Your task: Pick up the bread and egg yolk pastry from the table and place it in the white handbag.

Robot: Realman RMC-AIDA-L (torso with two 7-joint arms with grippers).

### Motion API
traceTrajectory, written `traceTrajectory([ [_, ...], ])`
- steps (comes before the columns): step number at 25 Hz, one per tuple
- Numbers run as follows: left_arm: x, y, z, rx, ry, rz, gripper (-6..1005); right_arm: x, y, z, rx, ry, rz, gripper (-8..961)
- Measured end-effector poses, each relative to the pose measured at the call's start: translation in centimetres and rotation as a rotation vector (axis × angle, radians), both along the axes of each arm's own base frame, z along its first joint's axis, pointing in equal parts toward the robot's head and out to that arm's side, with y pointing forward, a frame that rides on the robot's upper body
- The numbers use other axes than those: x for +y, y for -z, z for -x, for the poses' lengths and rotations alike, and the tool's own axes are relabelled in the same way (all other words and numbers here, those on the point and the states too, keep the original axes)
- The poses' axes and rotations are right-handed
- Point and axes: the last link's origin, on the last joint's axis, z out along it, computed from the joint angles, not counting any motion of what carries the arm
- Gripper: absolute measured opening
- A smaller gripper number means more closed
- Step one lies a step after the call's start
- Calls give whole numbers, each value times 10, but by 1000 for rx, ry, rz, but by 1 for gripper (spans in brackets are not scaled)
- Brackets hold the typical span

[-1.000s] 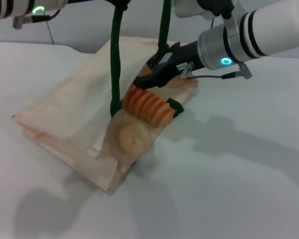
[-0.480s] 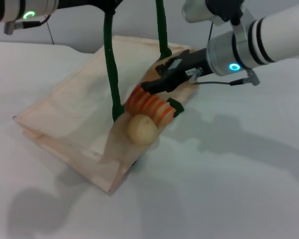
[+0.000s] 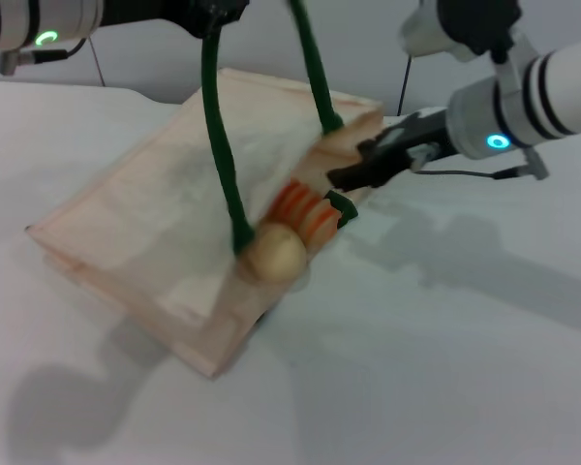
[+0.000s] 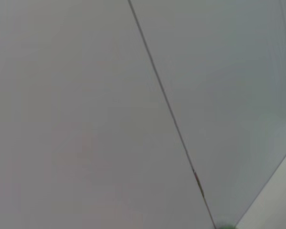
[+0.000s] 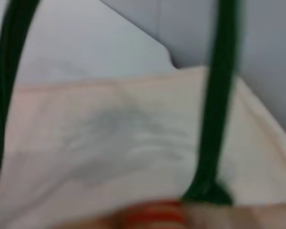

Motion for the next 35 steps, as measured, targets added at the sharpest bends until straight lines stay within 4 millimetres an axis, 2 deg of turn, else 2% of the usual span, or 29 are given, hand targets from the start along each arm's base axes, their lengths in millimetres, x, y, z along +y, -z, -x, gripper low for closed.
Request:
traceTrajectory([
  [6,4,3,6,-4,-22,11,451,-1,-14,-16,-12,39,-11,650],
  [13,3,1,9,-11,-31,7,748,-4,-22,-28,-4,61,-33,648],
  [16,3,-1,13,-24,-41,-7,878,-3,-32,-38,18,87,-72,648],
  [18,3,-4,16,-35,-49,-31,878,0,-49,-48,49,106,-140,647],
  [19,3,-5,17,-37,-51,-39,877,0,-49,-48,49,106,-140,647],
  [25,12,-7,32,-73,-92,-121,876,6,-84,-69,108,112,-356,646],
  [35,20,-6,53,-172,-152,-244,873,3,-108,-96,233,54,-609,644],
])
